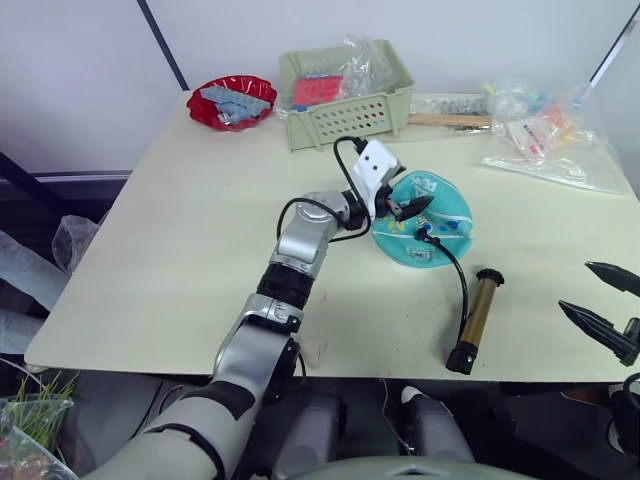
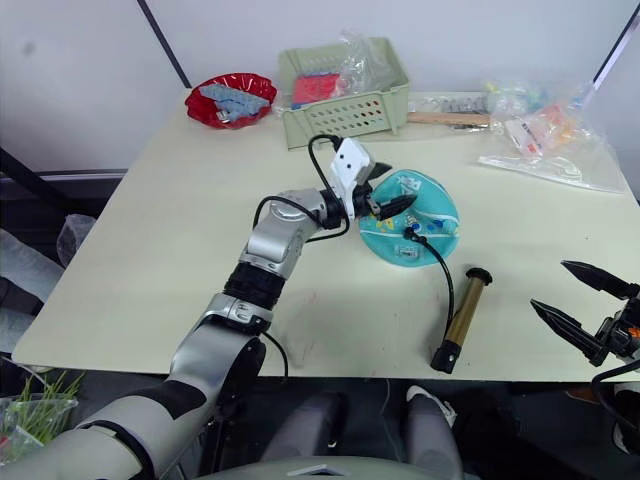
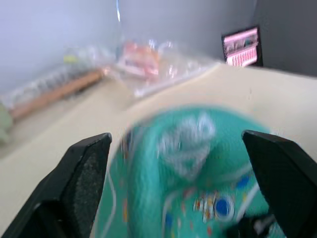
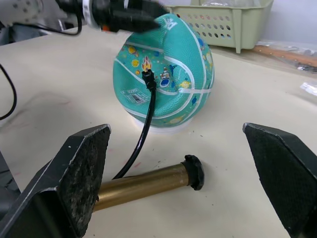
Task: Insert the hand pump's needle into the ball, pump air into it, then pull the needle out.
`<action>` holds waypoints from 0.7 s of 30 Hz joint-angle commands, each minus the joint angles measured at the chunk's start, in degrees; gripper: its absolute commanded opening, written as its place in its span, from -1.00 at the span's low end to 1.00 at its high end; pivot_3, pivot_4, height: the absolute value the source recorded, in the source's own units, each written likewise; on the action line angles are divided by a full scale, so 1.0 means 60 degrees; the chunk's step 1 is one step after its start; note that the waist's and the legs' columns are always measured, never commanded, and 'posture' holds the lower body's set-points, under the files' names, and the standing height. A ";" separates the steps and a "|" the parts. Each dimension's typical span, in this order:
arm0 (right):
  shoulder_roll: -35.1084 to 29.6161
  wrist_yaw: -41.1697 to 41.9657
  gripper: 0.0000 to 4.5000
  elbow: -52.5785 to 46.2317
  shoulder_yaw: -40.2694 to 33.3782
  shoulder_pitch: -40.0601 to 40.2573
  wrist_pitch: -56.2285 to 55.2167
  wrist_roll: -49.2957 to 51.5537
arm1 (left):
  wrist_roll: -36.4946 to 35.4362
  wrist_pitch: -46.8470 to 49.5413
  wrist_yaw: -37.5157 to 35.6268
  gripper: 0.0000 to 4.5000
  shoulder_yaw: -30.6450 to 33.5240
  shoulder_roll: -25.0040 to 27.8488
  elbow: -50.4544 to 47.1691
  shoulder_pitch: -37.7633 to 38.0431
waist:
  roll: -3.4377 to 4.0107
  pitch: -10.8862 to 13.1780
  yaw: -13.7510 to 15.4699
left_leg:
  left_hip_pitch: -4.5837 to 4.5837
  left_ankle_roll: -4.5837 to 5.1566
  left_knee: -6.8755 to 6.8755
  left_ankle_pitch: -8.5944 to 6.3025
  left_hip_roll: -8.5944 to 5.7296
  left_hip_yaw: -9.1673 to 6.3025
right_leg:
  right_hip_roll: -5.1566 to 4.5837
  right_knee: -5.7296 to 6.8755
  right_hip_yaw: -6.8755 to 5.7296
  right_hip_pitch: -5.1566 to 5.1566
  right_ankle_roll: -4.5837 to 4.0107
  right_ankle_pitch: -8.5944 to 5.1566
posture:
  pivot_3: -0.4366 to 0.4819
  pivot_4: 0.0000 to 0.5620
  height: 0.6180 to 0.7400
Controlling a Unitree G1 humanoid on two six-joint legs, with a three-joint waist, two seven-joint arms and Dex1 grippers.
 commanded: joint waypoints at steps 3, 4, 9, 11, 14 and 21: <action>-0.0121 0.0040 1.00 -0.0136 -0.0127 -0.0025 -0.0214 0.0118 | -0.0503 0.0395 -0.0077 0.99 0.0211 0.0338 -0.1003 0.0029 | 0.0002 0.0001 -0.0025 | 0.0011 0.0001 0.0000 0.0000 0.0000 0.0012 | 0.0003 0.0004 0.0016 0.0000 0.0000 0.0000 | -0.05 -0.47 1.00; -0.0118 0.0037 1.00 -0.0129 -0.0108 -0.0034 -0.0223 0.0113 | -0.0563 0.0450 -0.0114 0.99 0.0221 0.0436 -0.1126 0.0074 | 0.0002 0.0001 -0.0023 | 0.0014 0.0001 0.0000 0.0000 0.0001 0.0013 | 0.0004 0.0005 0.0018 0.0000 0.0000 0.0000 | -0.05 -0.47 1.00; -0.0034 0.0044 1.00 -0.0006 0.0082 -0.0117 -0.0344 0.0019 | -0.0852 0.0651 -0.0469 0.99 0.0280 0.1152 -0.1910 0.0635 | 0.0003 0.0000 -0.0039 | 0.0028 0.0001 0.0000 0.0000 0.0004 0.0030 | 0.0007 0.0013 0.0040 0.0002 0.0000 0.0001 | -0.05 -0.47 1.00; 0.0033 0.0049 1.00 0.0153 0.0189 -0.0187 -0.0482 -0.0073 | -0.0982 0.0756 -0.0712 0.99 0.0369 0.1689 -0.2410 0.1127 | 0.0004 0.0000 -0.0049 | 0.0036 0.0001 -0.0001 -0.0001 0.0007 0.0041 | 0.0009 0.0016 0.0054 0.0002 -0.0001 0.0001 | -0.05 -0.47 1.00; -0.0002 0.0151 1.00 0.0413 0.0255 -0.0198 -0.0699 -0.0165 | -0.1255 0.0861 -0.1029 0.99 0.0519 0.2300 -0.3158 0.1926 | 0.0007 -0.0001 -0.0061 | 0.0046 0.0001 -0.0004 -0.0001 0.0012 0.0053 | 0.0011 0.0021 0.0069 0.0002 -0.0003 0.0002 | -0.05 -0.47 1.00; -0.0149 0.0464 1.00 0.0891 0.0253 -0.0095 -0.1063 -0.0313 | -0.1915 0.0866 -0.1411 0.99 0.1122 0.3260 -0.4156 0.3696 | 0.0010 -0.0002 -0.0018 | 0.0054 0.0079 0.0042 -0.0049 0.0003 0.0128 | -0.0011 0.0018 0.0140 0.0009 0.0028 0.0018 | -0.05 -0.47 1.00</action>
